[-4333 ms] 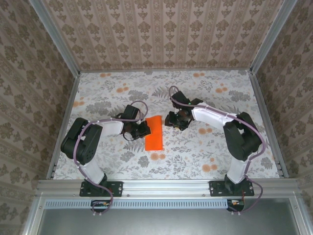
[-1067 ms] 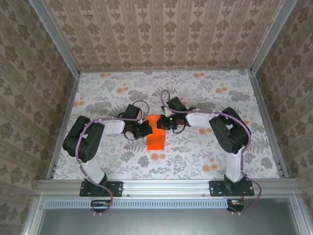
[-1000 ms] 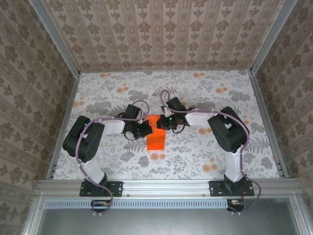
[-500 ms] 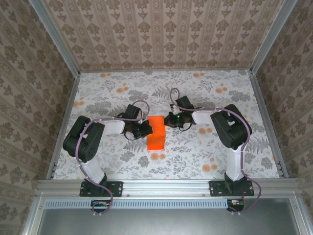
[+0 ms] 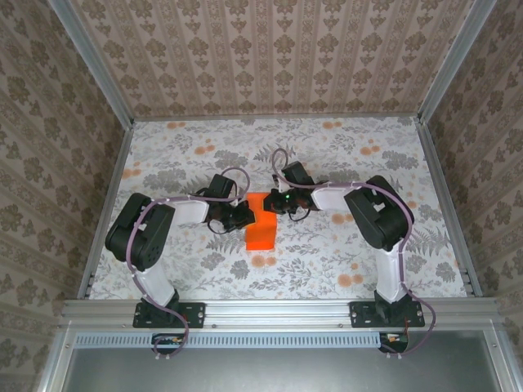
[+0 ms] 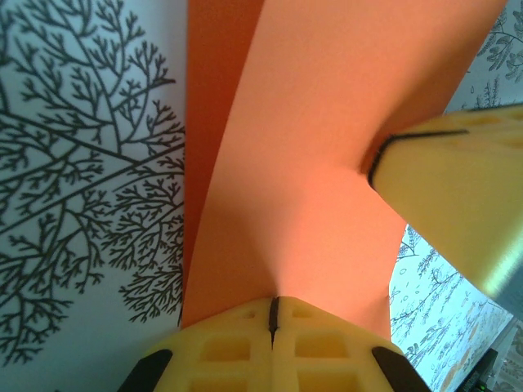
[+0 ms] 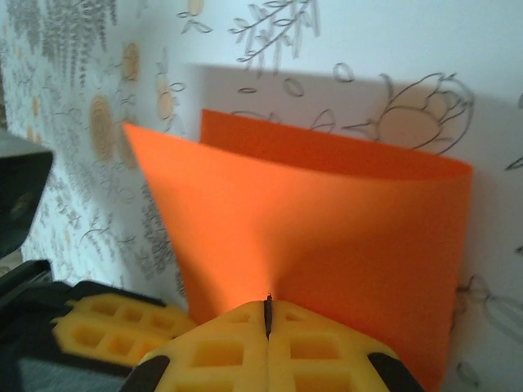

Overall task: Fold a paper plane with a square sheet of paper (pick it up from the middle)
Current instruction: Fold the square sheet of paper in half at the center of the table.

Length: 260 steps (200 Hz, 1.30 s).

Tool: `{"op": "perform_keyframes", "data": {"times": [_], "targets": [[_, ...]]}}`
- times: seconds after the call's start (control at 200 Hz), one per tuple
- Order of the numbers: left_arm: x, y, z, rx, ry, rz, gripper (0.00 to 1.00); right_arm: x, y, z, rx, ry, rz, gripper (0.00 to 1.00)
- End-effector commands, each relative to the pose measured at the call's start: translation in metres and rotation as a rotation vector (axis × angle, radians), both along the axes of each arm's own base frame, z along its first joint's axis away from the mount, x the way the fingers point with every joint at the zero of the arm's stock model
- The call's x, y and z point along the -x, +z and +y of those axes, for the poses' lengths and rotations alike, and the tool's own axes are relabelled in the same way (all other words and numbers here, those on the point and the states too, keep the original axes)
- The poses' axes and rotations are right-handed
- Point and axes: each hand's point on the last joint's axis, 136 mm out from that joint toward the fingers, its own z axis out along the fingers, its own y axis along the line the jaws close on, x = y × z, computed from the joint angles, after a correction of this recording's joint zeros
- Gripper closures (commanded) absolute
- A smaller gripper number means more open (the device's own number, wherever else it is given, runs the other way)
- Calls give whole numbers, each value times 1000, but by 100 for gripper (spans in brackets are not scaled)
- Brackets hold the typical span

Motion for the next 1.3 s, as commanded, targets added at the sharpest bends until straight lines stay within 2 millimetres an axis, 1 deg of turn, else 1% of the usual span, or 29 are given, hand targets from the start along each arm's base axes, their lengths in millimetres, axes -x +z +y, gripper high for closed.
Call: {"op": "perform_keyframes", "data": {"times": [0.0,0.105,0.19,0.27,0.335,0.42,0.53,0.615,0.63,0.71,0.795,0.9,0.97,1.11,1.18,1.295], "targets": [[66,-75,66,-334,30,254,100,-14,-5,-2,7,-39,0,100],[67,-76,67,-337,28,255,100,-27,-12,-16,25,-93,7,100],[68,-76,68,-337,27,257,100,-39,-19,-33,40,-155,23,100],[69,-77,68,-338,27,258,100,-51,-21,-50,59,-211,29,100],[70,-78,69,-338,26,259,100,-57,-25,-63,106,-249,44,100],[70,-78,68,-337,26,258,100,-61,-19,-71,122,-268,41,100],[68,-78,67,-332,24,254,100,-57,2,-71,109,-257,21,100],[67,-78,67,-330,26,253,100,-44,19,-66,71,-236,12,100],[67,-78,66,-330,26,252,100,-42,24,-65,62,-232,4,100],[67,-79,66,-330,24,253,100,-20,36,-58,43,-201,6,100],[67,-79,66,-328,26,253,100,8,40,-47,22,-157,25,100],[65,-78,65,-327,27,251,100,42,36,-35,2,-97,77,100],[64,-78,65,-328,29,246,100,58,35,-29,-12,-74,95,100],[63,-77,64,-324,30,244,100,74,27,-16,-12,-30,133,100],[63,-77,64,-323,30,245,100,78,20,-8,-9,3,166,100],[63,-77,64,-323,32,245,100,81,19,6,-37,47,192,100]]}}
